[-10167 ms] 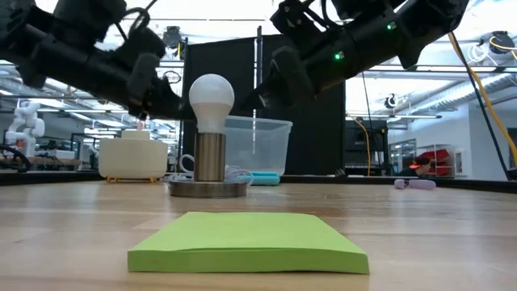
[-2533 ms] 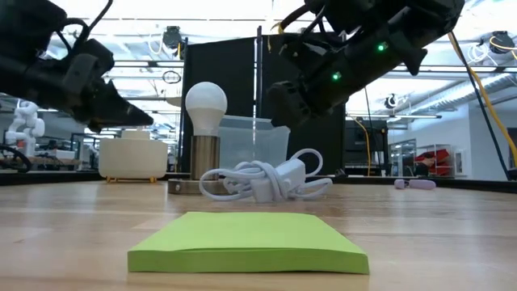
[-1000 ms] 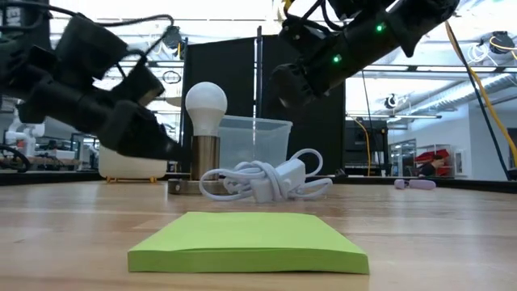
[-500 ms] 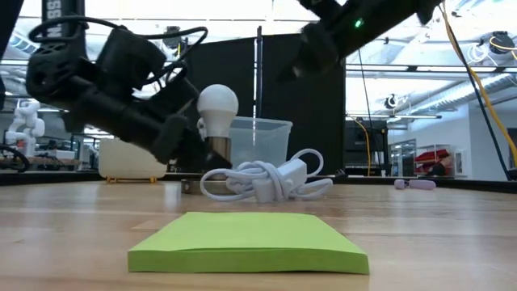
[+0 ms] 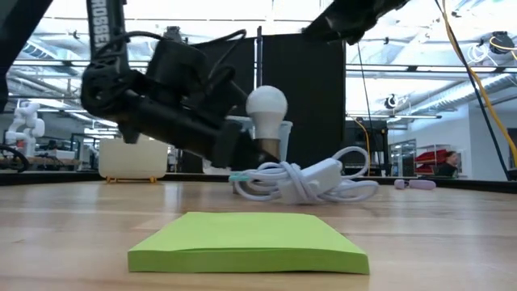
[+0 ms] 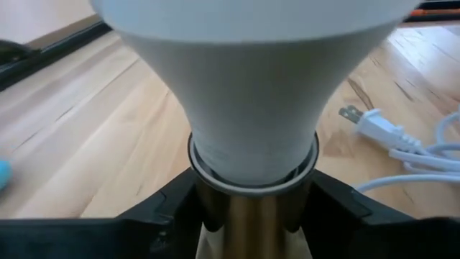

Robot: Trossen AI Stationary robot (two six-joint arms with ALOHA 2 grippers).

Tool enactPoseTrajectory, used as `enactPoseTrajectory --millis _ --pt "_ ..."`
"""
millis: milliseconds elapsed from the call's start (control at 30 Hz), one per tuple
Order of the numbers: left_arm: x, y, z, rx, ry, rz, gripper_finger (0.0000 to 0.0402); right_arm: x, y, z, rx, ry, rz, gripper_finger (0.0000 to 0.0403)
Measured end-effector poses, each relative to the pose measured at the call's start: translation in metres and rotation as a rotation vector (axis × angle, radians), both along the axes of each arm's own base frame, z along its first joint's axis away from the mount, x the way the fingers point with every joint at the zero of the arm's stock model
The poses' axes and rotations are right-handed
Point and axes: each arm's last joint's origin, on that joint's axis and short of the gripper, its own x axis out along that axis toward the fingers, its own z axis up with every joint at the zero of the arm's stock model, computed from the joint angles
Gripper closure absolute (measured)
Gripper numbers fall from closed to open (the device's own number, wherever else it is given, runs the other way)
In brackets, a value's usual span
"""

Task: Screw lightbulb
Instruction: Insert the lightbulb into the lamp

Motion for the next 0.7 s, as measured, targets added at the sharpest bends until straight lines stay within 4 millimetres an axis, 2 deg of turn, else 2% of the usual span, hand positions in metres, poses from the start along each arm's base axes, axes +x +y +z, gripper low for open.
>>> enactPoseTrajectory --millis 133,300,467,700 --pt "0.013 0.0 0.0 0.002 -0.013 -0.006 0.0207 0.003 0.0 0.003 0.017 0.136 -0.027 0.0152" --pt "0.021 0.001 0.004 0.014 -0.024 -0.01 0.0206 0.017 0.002 0.027 0.012 0.251 -0.041 0.0081" --pt "0.023 0.004 0.005 0.003 -0.026 -0.007 0.0205 0.04 0.0 0.04 0.024 0.421 -0.033 0.0063" --pt "0.023 0.004 0.005 0.0 -0.024 -0.009 0.0205 0.076 -0.01 0.029 0.067 0.639 0.05 0.0063"
